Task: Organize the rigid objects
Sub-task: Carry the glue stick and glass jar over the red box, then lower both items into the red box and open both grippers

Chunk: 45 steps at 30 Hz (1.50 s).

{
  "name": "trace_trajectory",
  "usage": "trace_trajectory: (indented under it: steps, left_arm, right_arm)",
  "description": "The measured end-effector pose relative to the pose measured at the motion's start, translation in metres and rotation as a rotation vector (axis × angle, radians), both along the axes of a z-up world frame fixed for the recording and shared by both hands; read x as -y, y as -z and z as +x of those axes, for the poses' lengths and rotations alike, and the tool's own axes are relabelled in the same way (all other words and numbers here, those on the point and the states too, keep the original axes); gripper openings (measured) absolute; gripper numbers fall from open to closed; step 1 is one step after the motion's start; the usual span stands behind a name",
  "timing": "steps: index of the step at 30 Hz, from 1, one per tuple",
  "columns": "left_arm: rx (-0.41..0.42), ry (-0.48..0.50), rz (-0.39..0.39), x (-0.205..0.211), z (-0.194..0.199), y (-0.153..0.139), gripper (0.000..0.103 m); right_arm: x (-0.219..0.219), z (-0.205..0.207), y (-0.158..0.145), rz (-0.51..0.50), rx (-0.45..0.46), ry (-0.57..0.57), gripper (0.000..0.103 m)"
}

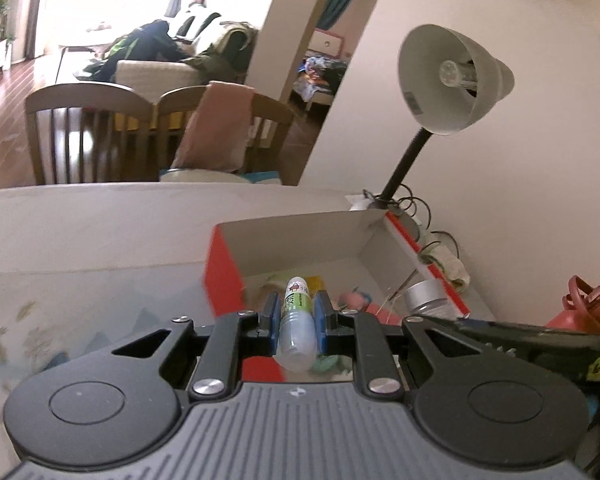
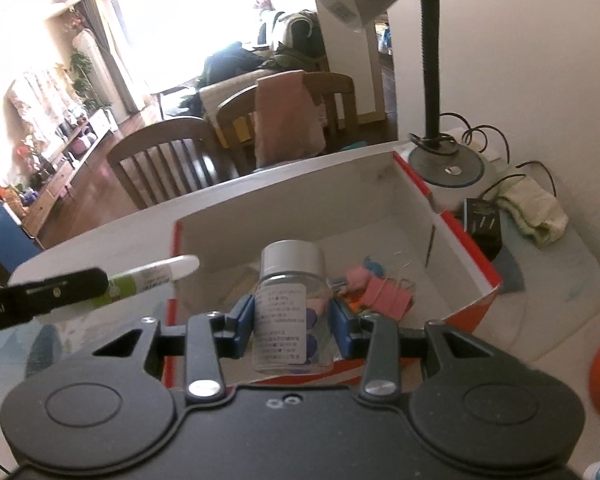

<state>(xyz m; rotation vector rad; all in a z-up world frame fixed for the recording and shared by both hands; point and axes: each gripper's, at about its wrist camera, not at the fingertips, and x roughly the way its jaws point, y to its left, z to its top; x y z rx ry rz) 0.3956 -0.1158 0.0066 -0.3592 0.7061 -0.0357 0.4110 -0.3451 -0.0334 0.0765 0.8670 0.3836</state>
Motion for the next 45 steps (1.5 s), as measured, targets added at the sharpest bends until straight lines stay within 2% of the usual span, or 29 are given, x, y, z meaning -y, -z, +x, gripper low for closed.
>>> trace_trajectory:
  steps: [9,19,24,33,40,45]
  left_arm:
    - [-0.027,0.027,0.044,0.032,0.059,0.025,0.017]
    - [-0.09,0.015,0.054,0.045,0.094,0.062,0.017]
    - [-0.133,0.011,0.066,0.045,0.097,0.078,0.017]
    - [-0.225,0.103,0.149,0.063,0.097,0.097,0.017]
    - [-0.312,0.165,0.138,0.07,0.097,0.102,0.016]
    - [-0.297,0.172,0.112,0.068,0.085,0.096,0.016]
  right_arm:
    - [0.004,0.034,0.033,-0.059,-0.051,0.014,0.04]
    - [0.001,0.052,0.063,-0.089,-0.109,-0.017,0.04]
    - [-0.005,0.05,0.068,-0.111,-0.109,-0.046,0.04]
    - [-0.015,0.048,0.074,-0.189,-0.11,-0.088,0.04]
    - [-0.011,0.047,0.067,-0.182,-0.106,-0.085,0.04]
    - [-0.003,0.036,0.055,-0.142,-0.095,-0.084,0.043]
